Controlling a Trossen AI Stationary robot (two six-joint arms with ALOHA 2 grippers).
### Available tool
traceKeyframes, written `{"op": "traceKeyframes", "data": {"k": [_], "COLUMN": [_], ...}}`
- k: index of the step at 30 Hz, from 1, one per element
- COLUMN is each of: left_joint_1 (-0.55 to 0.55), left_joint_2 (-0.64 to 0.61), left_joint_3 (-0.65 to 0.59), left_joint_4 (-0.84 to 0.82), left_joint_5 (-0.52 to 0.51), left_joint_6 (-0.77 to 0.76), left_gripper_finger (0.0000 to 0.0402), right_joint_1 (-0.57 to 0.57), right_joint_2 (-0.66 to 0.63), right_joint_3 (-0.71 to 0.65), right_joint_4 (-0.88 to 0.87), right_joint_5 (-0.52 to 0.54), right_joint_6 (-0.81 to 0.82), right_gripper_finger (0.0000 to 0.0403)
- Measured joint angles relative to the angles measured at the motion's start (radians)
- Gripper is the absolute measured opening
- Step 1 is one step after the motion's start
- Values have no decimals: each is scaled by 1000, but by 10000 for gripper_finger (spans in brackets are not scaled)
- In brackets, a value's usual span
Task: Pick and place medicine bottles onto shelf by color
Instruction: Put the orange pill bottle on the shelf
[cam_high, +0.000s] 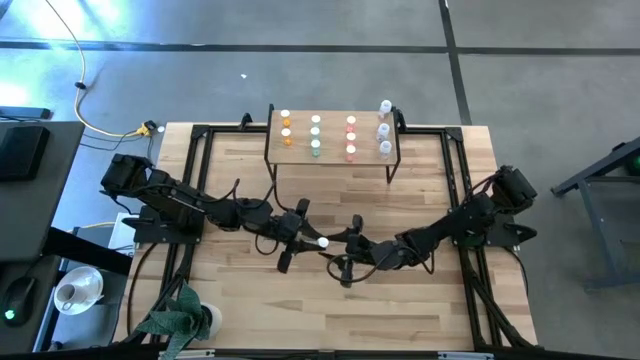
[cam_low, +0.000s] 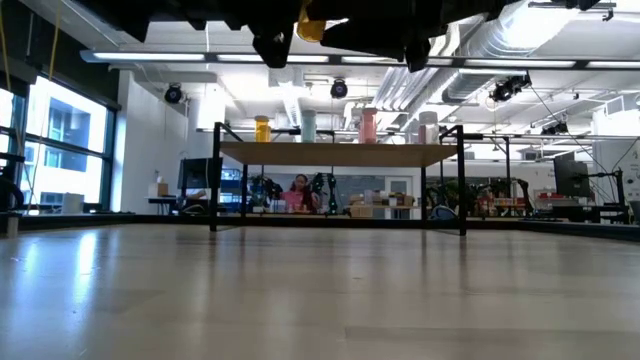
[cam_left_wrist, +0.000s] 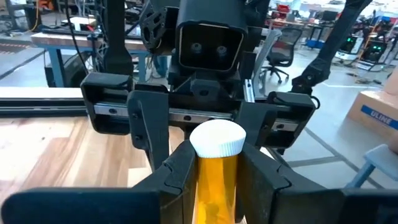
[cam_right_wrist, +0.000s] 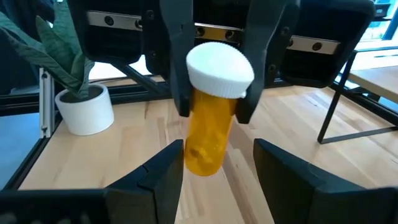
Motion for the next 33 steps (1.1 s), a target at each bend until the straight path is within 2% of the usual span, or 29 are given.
{"op": "traceKeyframes", "data": {"k": [4, 9, 15, 25, 33], "left_joint_1": [1, 1, 0, 1, 1], "left_joint_2": [0, 0, 0, 0, 0], "left_joint_3": [0, 0, 0, 0, 0], "left_joint_4": [0, 1, 0, -4, -38], "left_joint_5": [-3, -7, -17, -17, -17], "left_joint_6": [0, 1, 19, -2, 25], "left_gripper_finger": [83, 83, 83, 87, 133], "right_joint_1": [-14, -32, -36, -36, -36], "right_joint_2": [0, 0, 0, 0, 2], "right_joint_3": [0, 0, 0, 0, 0], "right_joint_4": [3, 12, 13, 13, 15], "right_joint_5": [-5, -77, -82, -85, -85], "right_joint_6": [-4, -19, -23, -18, -20], "right_gripper_finger": [173, 122, 76, 76, 76]}}
